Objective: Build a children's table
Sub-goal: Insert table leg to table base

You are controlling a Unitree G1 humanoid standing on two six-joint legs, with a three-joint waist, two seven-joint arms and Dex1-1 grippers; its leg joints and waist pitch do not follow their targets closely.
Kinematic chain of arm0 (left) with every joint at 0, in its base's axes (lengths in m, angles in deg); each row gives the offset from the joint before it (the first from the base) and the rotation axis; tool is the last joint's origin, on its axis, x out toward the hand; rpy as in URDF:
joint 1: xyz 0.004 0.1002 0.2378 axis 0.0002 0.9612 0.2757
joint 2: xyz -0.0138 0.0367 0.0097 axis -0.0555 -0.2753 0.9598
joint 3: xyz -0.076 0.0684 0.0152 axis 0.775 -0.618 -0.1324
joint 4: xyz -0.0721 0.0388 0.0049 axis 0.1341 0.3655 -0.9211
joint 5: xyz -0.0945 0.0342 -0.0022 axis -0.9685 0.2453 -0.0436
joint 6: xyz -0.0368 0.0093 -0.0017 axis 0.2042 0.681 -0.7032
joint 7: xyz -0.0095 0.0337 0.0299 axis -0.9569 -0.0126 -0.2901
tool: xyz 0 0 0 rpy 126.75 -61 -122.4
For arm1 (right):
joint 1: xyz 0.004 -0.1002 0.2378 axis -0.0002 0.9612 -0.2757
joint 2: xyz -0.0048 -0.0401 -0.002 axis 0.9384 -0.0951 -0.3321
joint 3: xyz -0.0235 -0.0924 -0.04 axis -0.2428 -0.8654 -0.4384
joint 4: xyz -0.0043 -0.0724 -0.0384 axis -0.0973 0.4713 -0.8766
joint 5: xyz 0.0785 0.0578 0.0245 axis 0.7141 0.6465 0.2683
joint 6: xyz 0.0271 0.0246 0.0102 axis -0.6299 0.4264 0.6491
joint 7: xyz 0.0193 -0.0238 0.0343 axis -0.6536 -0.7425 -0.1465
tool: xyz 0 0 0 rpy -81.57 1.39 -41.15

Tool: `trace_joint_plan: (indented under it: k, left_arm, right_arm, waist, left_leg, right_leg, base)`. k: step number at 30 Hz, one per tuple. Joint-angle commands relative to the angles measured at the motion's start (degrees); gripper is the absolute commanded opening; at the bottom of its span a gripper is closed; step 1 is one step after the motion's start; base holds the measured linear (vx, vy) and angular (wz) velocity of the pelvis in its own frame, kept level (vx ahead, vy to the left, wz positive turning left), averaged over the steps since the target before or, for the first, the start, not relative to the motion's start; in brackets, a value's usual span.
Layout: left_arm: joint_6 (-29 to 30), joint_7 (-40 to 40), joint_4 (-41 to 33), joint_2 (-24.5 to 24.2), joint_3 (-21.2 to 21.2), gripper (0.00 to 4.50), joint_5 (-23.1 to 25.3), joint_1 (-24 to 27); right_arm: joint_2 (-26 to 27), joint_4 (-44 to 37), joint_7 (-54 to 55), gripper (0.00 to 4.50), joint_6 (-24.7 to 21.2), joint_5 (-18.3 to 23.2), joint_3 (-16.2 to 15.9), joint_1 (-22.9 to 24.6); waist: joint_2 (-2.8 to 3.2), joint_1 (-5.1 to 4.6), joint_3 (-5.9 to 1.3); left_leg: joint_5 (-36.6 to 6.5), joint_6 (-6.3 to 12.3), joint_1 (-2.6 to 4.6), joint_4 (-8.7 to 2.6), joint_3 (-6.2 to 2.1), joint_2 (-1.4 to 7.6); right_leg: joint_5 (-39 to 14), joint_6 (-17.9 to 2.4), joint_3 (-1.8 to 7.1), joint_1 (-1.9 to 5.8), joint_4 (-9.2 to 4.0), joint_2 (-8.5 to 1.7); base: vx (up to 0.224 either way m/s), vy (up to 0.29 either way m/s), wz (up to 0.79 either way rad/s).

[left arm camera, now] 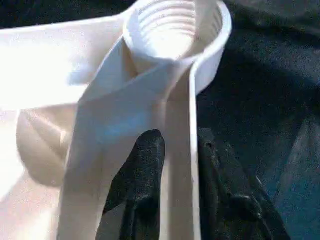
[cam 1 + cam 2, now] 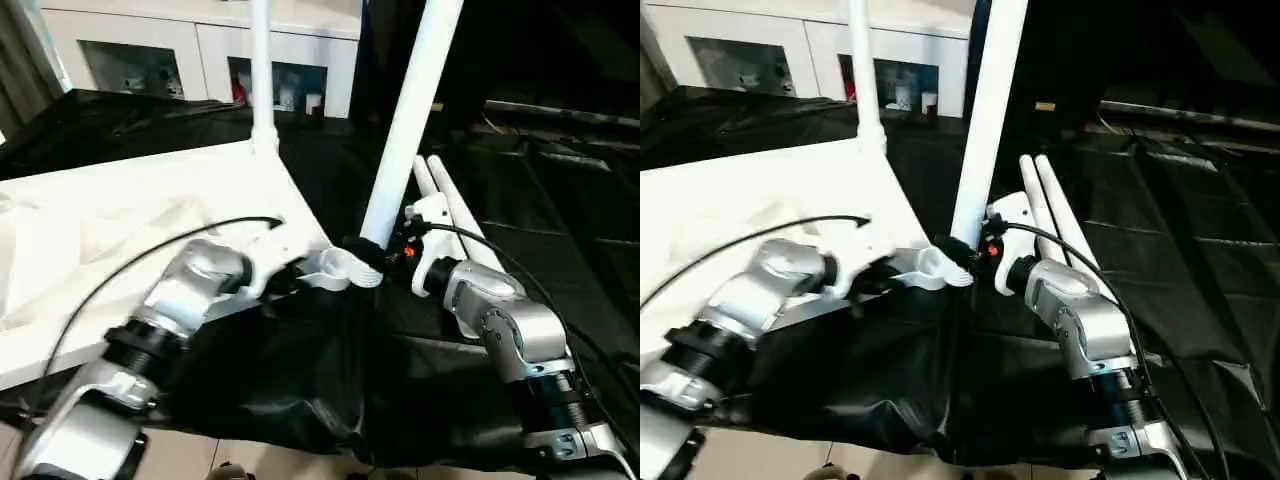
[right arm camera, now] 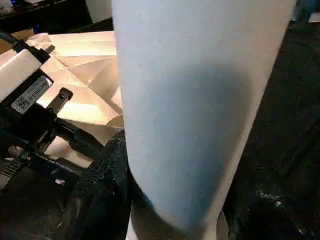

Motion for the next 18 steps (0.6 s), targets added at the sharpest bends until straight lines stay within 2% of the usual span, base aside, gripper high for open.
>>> trace_joint_plan:
  k: [1,7,9,10,12,13,18]
  left_arm:
    - [-0.39,0.07,1.18,-1.09,1.47,1.14,0.03,-0.54]
    - [0.58,-1.91,-0.96,-2.4,2.52,1.14,-1.59,0.44]
    - [0.8,-2.44,-1.74,-2.93,3.01,0.84,-2.34,1.24]
    - [0.78,-2.54,-2.08,-2.96,3.3,0.77,-2.71,1.53]
    - [0.89,-2.57,-2.31,-2.95,3.68,0.74,-3.19,1.78]
    - [0.69,-2.8,-2.64,-2.89,4.16,0.64,-3.85,2.11]
    - [0.43,-3.61,-3.33,-3.02,4.2,0.25,-4.86,3.83]
  right_arm:
    - [-0.62,-0.08,0.15,1.93,0.67,-0.56,1.25,-0.54]
    - [-0.72,-0.07,-0.04,1.93,0.68,-0.41,1.22,-0.59]
    - [-0.72,-0.01,-0.09,1.93,0.7,-0.37,1.21,-0.66]
    - [-0.77,0.05,-0.16,1.93,0.71,-0.36,1.22,-0.72]
    - [-0.78,0.12,-0.22,1.93,0.71,-0.36,1.2,-0.79]
    - [-0.76,0.19,-0.27,1.93,0.71,-0.37,1.15,-0.86]
    - [-0.21,0.81,-0.48,1.93,0.66,-0.34,0.74,-1.83]
  waist:
    - [0.5,0.28,-3.62]
    - [0.44,0.32,-3.68]
    - [0.49,0.33,-3.69]
    - [0.28,0.26,-3.68]
    - [0.44,0.32,-3.63]
    - [0.21,0.29,-3.58]
    - [0.17,0.23,-3.48]
  left_leg:
    - [-12.91,-0.49,0.0,-4.09,-0.25,0.81]
    - [-12.42,-0.66,0.07,-4.13,-0.23,0.97]
    - [-11.93,-0.68,-0.02,-4.13,-0.24,1.03]
    - [-11.66,-0.63,-0.13,-4.16,-0.24,1.01]
    - [-12.04,-0.55,0.06,-4.1,-0.14,0.98]
    - [-12.36,-0.54,0.02,-4.14,-0.11,0.97]
    - [-12.52,-0.58,-0.06,-4.24,-0.19,1.04]
  right_leg:
    - [-17.82,-7.8,2.83,2.99,-5.27,-4.1]
    - [-16.27,-8.41,2.95,2.92,-5.04,-4.14]
    - [-14.99,-8.89,2.97,3.01,-4.84,-4.19]
    - [-14.83,-8.97,2.95,3.11,-4.74,-4.21]
    - [-15.62,-8.91,3.0,2.92,-4.91,-4.22]
    - [-16.26,-8.71,2.99,2.92,-5.06,-4.17]
    - [-18.06,-8.04,2.98,2.86,-5.14,-4.3]
  base:
    - [0.0,0.0,0.0]
    - [0.0,0.0,0.0]
    - [0.0,0.0,0.0]
    - [0.0,0.0,0.0]
    - [0.0,0.0,0.0]
    - [0.0,0.0,0.0]
    - [0.0,0.0,0.0]
